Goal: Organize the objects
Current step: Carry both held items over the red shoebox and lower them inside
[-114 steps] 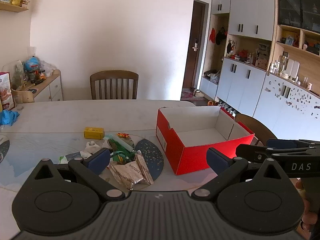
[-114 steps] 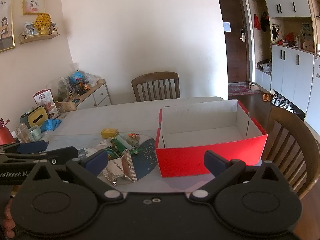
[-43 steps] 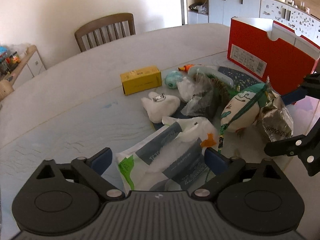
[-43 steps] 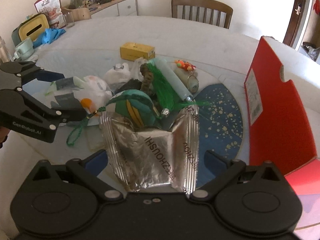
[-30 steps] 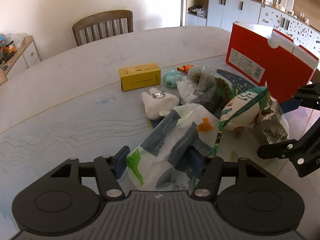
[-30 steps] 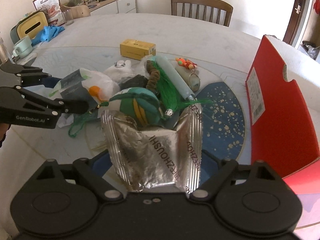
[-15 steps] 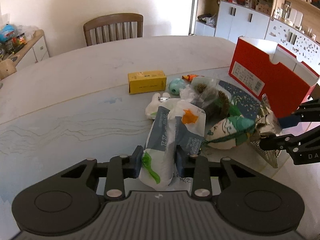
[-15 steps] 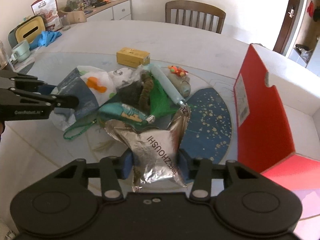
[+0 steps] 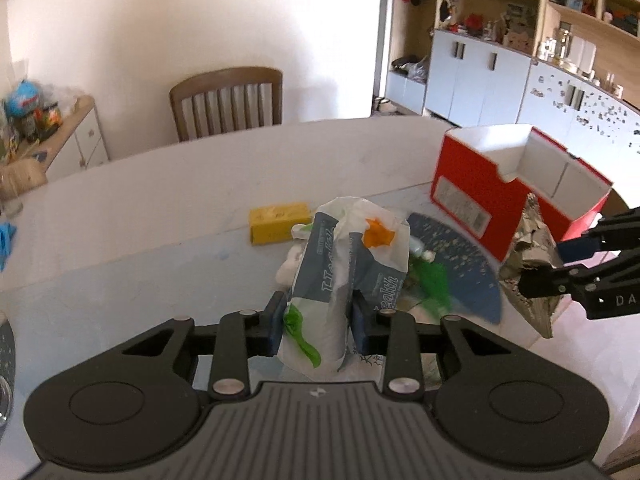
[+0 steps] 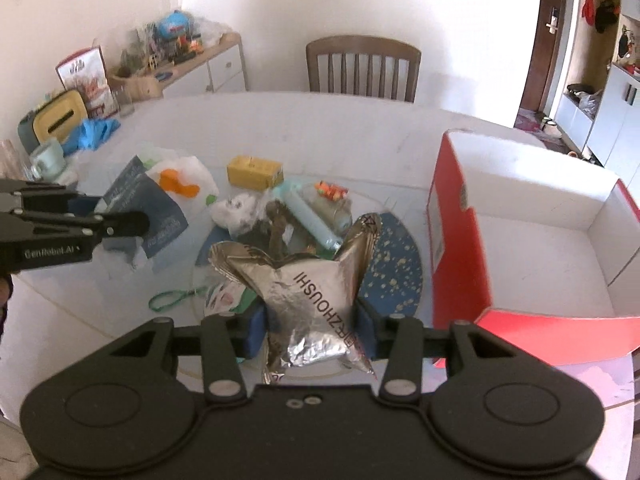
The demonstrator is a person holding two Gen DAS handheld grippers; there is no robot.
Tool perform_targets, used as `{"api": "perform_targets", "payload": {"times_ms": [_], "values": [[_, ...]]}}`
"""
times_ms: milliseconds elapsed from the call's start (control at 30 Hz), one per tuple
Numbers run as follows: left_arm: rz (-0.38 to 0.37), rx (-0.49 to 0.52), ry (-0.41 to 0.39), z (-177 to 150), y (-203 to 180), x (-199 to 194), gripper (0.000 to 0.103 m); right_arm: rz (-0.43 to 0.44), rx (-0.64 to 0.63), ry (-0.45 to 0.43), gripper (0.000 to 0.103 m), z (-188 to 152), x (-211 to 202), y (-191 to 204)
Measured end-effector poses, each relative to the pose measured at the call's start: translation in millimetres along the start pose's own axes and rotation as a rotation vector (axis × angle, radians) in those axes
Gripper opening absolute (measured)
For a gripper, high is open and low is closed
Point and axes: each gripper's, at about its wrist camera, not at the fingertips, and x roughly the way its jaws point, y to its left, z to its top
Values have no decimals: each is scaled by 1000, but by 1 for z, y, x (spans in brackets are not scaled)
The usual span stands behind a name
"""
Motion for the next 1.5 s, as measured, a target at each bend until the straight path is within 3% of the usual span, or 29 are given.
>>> {"api": "perform_targets", "payload": {"times_ms": [233,533,1033,1500], "values": [[-16,48,-16,24,-33,-14,32,-6,23,-44,44,9,-26,-16],[-25,95,-36,54,-89,-7,32,-4,51,-96,44,18,-47,-65],[-26,131,-42,109,-172,39,32,-32,76,-140,45,25,-61,-164],[-15,153,6,149,-231,98,32,-89,93,-79,45,20,-38,-238]]}}
